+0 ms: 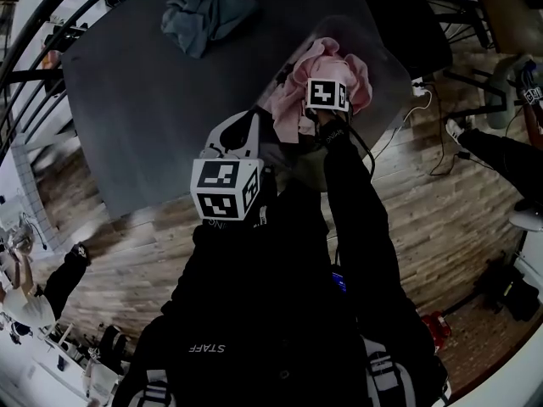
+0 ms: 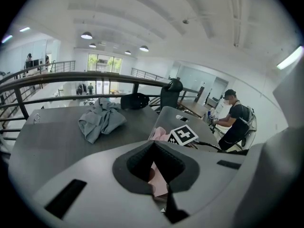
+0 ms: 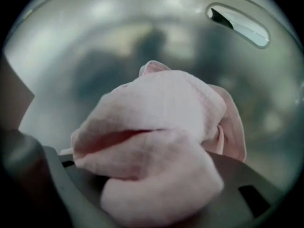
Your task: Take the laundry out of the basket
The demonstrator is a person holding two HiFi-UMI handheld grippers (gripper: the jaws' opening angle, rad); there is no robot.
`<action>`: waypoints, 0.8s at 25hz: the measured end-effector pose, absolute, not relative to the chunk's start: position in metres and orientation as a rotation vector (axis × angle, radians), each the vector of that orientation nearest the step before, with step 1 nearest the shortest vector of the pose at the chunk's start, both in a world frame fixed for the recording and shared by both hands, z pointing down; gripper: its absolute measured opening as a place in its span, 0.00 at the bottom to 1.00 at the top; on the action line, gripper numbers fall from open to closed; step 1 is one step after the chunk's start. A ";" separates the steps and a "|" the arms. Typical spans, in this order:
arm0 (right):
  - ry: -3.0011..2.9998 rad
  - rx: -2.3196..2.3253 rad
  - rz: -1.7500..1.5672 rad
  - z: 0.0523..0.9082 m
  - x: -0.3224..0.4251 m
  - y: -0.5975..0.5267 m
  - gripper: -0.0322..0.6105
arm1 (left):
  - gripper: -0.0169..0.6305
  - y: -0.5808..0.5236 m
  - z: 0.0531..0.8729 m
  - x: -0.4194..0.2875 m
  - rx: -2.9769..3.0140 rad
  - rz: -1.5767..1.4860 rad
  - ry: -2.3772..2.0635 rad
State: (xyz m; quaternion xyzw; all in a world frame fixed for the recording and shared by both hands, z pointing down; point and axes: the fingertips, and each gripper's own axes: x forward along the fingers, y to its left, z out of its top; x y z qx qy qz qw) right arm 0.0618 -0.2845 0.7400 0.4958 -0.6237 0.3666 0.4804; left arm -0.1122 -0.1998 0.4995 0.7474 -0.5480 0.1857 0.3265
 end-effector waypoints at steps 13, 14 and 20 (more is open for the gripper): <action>-1.911 1.511 0.723 0.524 0.065 -0.268 0.46 | 0.03 -0.201 0.432 -0.106 2.050 0.361 -1.515; -1.945 1.535 0.697 0.505 0.066 -0.265 0.46 | 0.03 -0.201 0.426 -0.104 2.060 0.353 -1.520; -2.120 1.664 0.527 0.411 0.077 -0.243 0.47 | 0.03 -0.205 0.386 -0.091 2.122 0.280 -1.582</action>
